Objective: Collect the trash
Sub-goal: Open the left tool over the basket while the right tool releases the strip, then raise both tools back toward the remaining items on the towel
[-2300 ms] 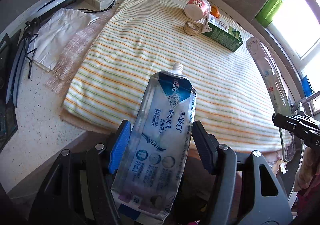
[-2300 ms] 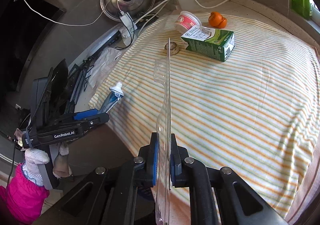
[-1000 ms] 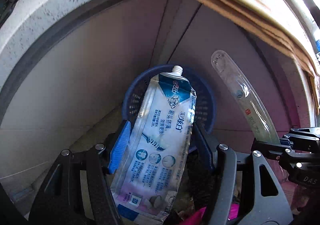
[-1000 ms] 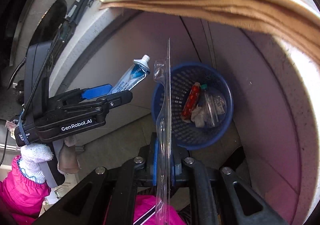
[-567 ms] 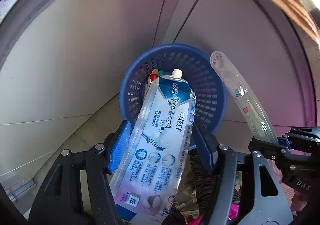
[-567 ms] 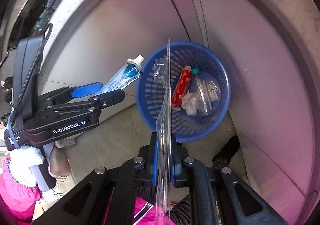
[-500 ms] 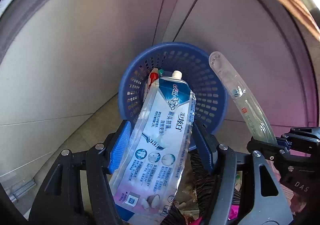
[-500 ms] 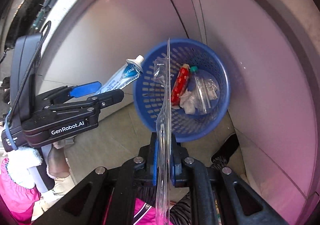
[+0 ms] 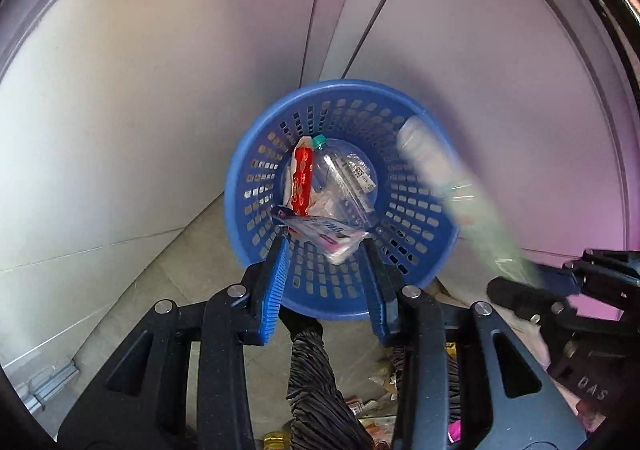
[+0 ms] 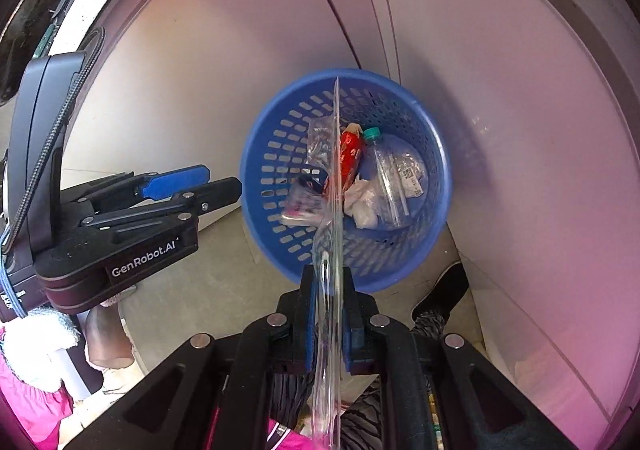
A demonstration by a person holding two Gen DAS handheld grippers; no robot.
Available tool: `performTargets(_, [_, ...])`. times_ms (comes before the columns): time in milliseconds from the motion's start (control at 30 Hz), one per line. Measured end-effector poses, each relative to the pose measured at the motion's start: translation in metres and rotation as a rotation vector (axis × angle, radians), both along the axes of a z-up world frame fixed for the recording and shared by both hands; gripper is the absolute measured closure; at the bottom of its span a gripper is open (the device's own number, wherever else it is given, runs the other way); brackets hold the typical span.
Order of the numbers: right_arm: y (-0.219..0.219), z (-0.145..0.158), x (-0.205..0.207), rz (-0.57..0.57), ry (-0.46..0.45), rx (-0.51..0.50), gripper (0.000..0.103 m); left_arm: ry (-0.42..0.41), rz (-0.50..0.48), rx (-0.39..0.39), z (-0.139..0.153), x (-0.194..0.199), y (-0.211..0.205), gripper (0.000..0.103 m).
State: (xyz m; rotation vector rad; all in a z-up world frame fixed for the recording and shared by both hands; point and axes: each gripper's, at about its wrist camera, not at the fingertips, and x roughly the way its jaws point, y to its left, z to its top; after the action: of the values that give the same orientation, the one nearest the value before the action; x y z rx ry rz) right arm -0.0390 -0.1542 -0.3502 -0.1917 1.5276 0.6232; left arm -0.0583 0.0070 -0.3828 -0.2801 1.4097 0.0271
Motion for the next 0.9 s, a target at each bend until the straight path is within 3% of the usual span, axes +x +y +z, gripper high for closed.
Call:
performTargets(100, [0.004, 0.008, 0.000, 0.003, -0.023, -0.002, 0.060, -0.007, 0.004, 0.004, 0.003, -0.002, 0.004, 0.066])
performTargets(367, [0.004, 0.020, -0.002, 0.027, -0.060, -0.001, 0.058, -0.041, 0.022, 0.020, 0.030, -0.007, 0.013, 0.066])
performTargets(500, [0.005, 0.034, -0.001, 0.034, -0.086, 0.018, 0.051, -0.083, 0.031, 0.040, 0.052, -0.009, 0.018, 0.066])
performTargets(900, [-0.010, 0.116, -0.012, 0.039, -0.246, 0.123, 0.030, -0.286, 0.056, 0.071, 0.148, -0.017, 0.029, 0.066])
